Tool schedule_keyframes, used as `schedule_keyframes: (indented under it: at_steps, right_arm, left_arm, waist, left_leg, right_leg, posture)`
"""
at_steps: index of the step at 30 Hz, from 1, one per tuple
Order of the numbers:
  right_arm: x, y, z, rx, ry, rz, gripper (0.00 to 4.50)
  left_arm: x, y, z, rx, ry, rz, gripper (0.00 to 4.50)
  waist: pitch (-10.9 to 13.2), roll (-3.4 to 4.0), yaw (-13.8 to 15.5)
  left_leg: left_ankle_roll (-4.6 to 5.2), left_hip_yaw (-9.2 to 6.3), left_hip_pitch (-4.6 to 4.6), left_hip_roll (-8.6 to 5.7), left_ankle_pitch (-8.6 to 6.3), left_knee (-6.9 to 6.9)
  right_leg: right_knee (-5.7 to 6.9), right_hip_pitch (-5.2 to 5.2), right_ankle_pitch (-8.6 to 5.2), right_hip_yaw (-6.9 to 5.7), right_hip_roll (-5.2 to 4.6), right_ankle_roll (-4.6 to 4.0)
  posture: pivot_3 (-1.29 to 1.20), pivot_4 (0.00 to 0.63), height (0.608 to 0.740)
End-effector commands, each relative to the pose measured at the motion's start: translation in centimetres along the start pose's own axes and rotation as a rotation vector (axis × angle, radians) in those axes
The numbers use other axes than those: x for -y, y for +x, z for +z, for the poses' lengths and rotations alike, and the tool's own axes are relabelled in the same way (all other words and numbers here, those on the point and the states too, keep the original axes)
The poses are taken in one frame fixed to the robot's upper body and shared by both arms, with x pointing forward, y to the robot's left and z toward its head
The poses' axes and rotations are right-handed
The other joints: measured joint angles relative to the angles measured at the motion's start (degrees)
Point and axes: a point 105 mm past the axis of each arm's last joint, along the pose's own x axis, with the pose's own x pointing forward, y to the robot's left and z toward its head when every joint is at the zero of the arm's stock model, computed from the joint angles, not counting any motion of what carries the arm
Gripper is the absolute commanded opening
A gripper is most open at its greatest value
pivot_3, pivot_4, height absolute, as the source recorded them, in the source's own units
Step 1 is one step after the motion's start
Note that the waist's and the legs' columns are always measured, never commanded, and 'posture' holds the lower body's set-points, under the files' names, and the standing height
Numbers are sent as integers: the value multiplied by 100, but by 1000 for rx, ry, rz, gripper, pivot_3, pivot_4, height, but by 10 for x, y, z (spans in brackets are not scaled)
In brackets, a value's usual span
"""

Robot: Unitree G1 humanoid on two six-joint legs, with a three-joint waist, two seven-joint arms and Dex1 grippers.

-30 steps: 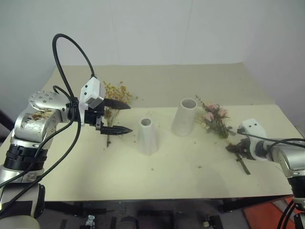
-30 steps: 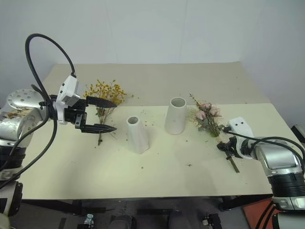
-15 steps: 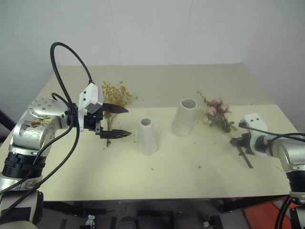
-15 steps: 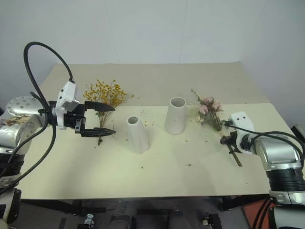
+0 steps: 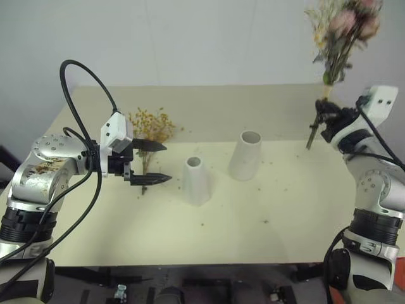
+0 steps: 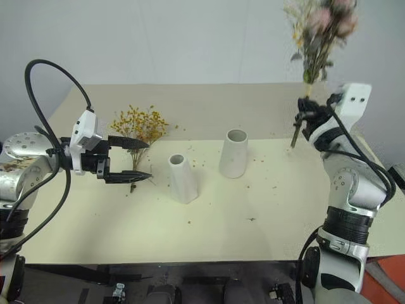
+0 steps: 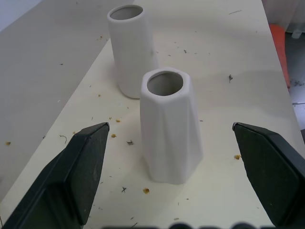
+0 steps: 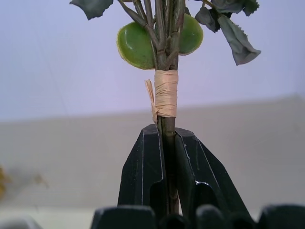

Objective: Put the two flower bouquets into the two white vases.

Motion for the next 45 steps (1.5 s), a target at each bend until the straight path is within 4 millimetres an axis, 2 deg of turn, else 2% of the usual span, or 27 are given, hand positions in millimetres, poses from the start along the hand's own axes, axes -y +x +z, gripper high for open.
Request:
schedule_keyframes:
  at_steps: [1, 8, 15, 22, 33, 37, 39, 41, 42, 45]
  right_arm:
    - [-25, 4, 37, 196, -2, 75, 109]
    - [-71, 13, 31, 263, 5, 196, 109]
    - [-96, 11, 19, 278, -2, 268, 109]
    - [-102, 11, -4, 240, -22, 269, 109]
    - [-110, 17, -12, 245, -4, 269, 109]
    - [-113, 16, -24, 215, 4, 282, 109]
    - [-114, 14, -30, 199, 6, 289, 852]
    - [-114, 13, -33, 188, 3, 292, 1215]
    - [-114, 12, -34, 185, 3, 293, 1627]
    - [-112, 10, -37, 179, -5, 291, 2384]
  left_arm:
    - [0, -7, 12, 25, 42, 24, 4500]
    - [2, -5, 11, 30, 37, 21, 4500]
    - [2, -6, 10, 29, 37, 26, 4500]
    - [3, -7, 10, 27, 40, 27, 4500]
    - [4, -9, 10, 19, 42, 29, 4500]
    - [5, -10, 10, 16, 40, 35, 4500]
    - [5, -11, 10, 15, 39, 38, 4500]
    - [5, -11, 10, 14, 38, 39, 4500]
    - [5, -11, 10, 14, 38, 40, 4500]
    - [5, -11, 10, 13, 38, 40, 4500]
  waist:
    - [1, 1, -5]
    - [4, 6, -19]
    - [5, 8, -10]
    - [5, 9, -14]
    - [6, 10, -24]
    - [6, 10, -30]
    - [7, 11, -30]
    - [7, 11, -29]
    - [7, 11, -28]
    - [7, 11, -26]
  left_leg:
    - [0, -1, 0, 0, 0, 0]
    - [0, -1, 2, 1, 0, 0]
    - [0, -1, 2, 0, 0, 0]
    - [0, -2, 2, 0, 1, 0]
    - [0, -3, 3, 1, 1, 0]
    - [0, -3, 3, 1, 1, 0]
    - [0, -3, 3, 2, 1, -1]
    - [0, -3, 3, 2, 1, -1]
    - [0, -3, 3, 1, 1, -1]
    - [0, -3, 3, 1, 1, 0]
  right_leg:
    - [0, 0, 0, -1, 0, 0]
    - [4, -2, 0, -1, 1, -1]
    - [3, -2, 1, -1, 0, -1]
    - [4, -3, 1, -2, 1, -1]
    - [5, -3, 1, -2, 2, -2]
    - [5, -4, 1, -2, 2, -2]
    - [5, -4, 1, -2, 2, -2]
    - [5, -4, 1, -2, 2, -2]
    - [5, -4, 1, -2, 1, -2]
    - [5, -4, 1, -2, 1, -2]
  posture:
    - [0, 150, 740]
    - [0, 150, 740]
    - [0, 150, 740]
    - [0, 150, 740]
    - [0, 150, 740]
    - [0, 150, 740]
    - [0, 150, 740]
    - [0, 150, 740]
    - [0, 150, 740]
    - [0, 150, 740]
